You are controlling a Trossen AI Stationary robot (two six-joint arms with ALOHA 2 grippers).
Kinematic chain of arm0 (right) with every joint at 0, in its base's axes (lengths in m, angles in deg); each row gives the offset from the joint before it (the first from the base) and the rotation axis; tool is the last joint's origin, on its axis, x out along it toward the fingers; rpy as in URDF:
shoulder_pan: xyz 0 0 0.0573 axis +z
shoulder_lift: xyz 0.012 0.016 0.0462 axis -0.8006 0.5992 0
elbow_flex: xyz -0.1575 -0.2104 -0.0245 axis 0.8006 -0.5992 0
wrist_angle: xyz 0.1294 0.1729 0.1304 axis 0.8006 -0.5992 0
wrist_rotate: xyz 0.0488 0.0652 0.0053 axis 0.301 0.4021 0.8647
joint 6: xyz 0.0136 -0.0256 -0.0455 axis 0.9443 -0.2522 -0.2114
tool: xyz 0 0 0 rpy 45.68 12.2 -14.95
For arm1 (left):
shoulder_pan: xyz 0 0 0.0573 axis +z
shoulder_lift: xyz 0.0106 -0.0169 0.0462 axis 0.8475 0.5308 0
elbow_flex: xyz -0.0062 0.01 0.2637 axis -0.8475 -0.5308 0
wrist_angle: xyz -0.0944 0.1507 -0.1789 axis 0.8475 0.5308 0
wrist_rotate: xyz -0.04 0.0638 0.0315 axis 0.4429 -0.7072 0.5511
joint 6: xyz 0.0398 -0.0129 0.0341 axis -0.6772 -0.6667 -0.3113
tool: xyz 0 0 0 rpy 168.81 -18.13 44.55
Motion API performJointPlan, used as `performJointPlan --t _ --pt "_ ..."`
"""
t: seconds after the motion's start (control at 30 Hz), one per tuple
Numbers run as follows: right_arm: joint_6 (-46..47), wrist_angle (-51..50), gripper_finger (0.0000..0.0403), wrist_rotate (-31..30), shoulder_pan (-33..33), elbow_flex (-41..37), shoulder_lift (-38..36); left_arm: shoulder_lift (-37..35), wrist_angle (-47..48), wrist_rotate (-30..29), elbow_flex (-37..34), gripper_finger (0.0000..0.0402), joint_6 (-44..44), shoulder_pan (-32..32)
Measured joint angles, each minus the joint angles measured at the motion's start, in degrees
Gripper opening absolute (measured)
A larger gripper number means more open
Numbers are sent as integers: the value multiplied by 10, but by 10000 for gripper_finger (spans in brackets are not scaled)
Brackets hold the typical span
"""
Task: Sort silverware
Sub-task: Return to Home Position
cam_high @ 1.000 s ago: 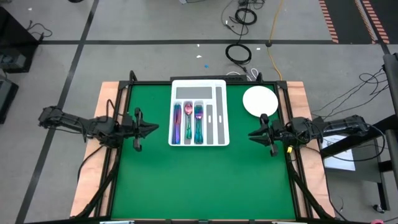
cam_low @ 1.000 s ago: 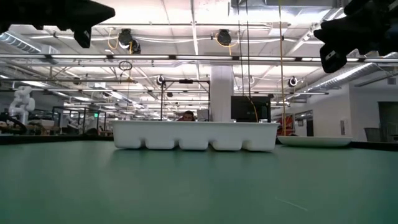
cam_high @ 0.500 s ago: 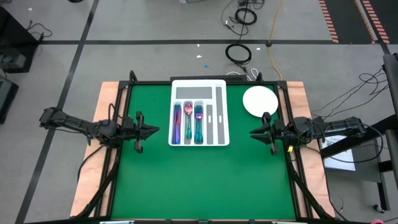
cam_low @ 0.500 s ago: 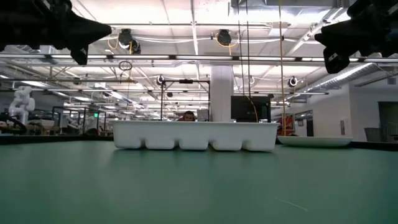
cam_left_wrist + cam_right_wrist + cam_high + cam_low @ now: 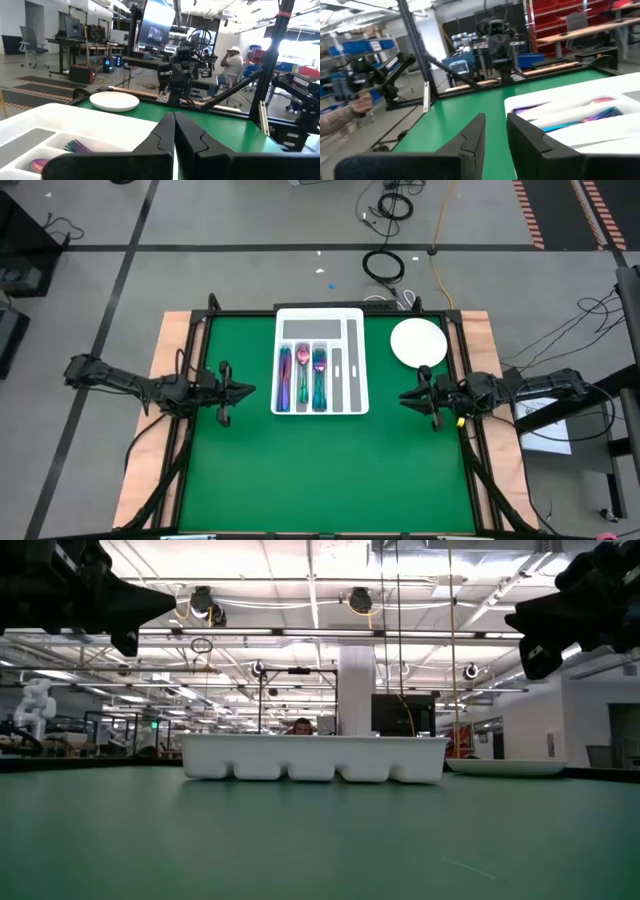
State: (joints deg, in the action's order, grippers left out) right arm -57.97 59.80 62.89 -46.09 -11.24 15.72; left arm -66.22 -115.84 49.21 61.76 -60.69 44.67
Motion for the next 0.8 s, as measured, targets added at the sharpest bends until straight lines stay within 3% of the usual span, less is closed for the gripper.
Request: performJointPlan --t 0.27,0.57,0.8 --pt "-15 -31 68 11 0 0 -18 -21 54 7 0 2 5 24" --pt "-34 -107 68 -10 0 1 -99 -117 114 15 0 2 -3 36" --pt "-47 -109 68 -10 0 1 -100 -176 188 19 0 2 6 36"
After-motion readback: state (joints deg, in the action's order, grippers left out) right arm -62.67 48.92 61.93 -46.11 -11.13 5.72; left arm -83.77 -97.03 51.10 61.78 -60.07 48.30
